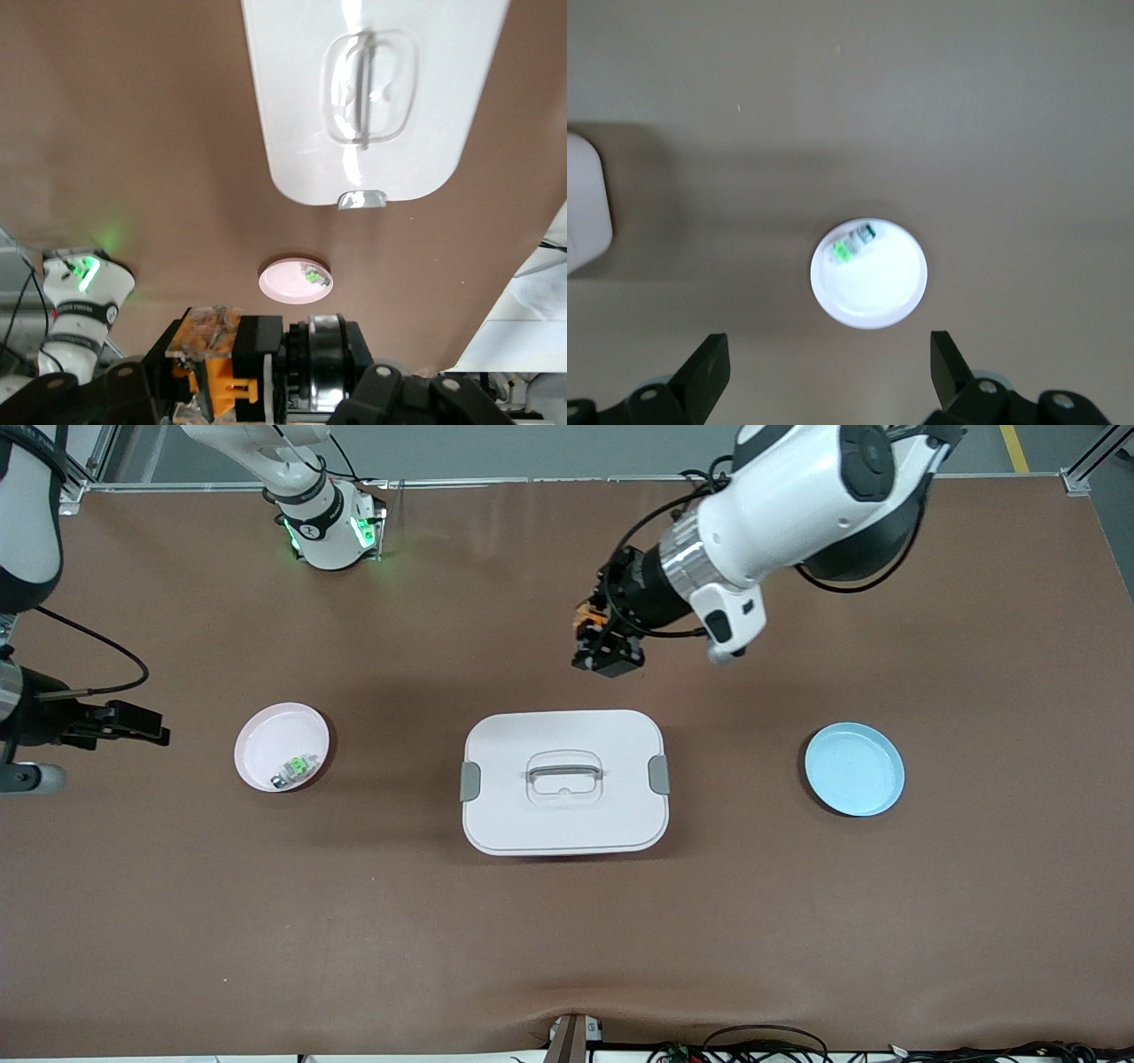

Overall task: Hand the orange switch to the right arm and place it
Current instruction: 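Lift the orange switch with the left gripper toward the box handle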

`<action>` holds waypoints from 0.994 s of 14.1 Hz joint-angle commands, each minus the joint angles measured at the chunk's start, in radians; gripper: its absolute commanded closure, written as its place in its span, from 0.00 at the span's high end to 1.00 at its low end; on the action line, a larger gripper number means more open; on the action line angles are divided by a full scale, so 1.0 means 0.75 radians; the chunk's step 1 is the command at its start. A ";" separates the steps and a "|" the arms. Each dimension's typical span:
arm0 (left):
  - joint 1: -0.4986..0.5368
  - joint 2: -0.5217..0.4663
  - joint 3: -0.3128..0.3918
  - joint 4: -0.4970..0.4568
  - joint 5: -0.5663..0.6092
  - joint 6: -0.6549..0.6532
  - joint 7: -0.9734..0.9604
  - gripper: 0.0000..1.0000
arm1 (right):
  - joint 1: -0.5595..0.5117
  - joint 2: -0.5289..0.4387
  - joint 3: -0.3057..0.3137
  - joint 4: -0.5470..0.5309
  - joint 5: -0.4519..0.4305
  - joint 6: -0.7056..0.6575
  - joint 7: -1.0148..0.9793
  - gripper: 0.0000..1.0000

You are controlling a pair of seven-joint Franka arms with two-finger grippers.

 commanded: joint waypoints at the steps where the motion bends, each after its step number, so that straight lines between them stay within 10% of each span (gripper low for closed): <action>1: -0.095 0.063 0.004 0.059 -0.019 0.039 -0.144 0.36 | 0.012 0.000 0.014 -0.029 0.008 -0.026 -0.037 1.00; 4: -0.236 0.118 0.012 0.059 0.002 0.194 -0.247 0.36 | 0.078 0.000 0.022 -0.033 0.061 -0.001 -0.029 1.00; 8: -0.389 0.159 0.016 0.061 0.099 0.339 -0.312 0.36 | 0.117 -0.071 0.020 -0.127 0.471 -0.010 0.161 1.00; 14: -0.428 0.235 0.020 0.143 0.196 0.370 -0.362 0.36 | 0.119 -0.435 0.020 -0.703 0.873 0.270 0.180 1.00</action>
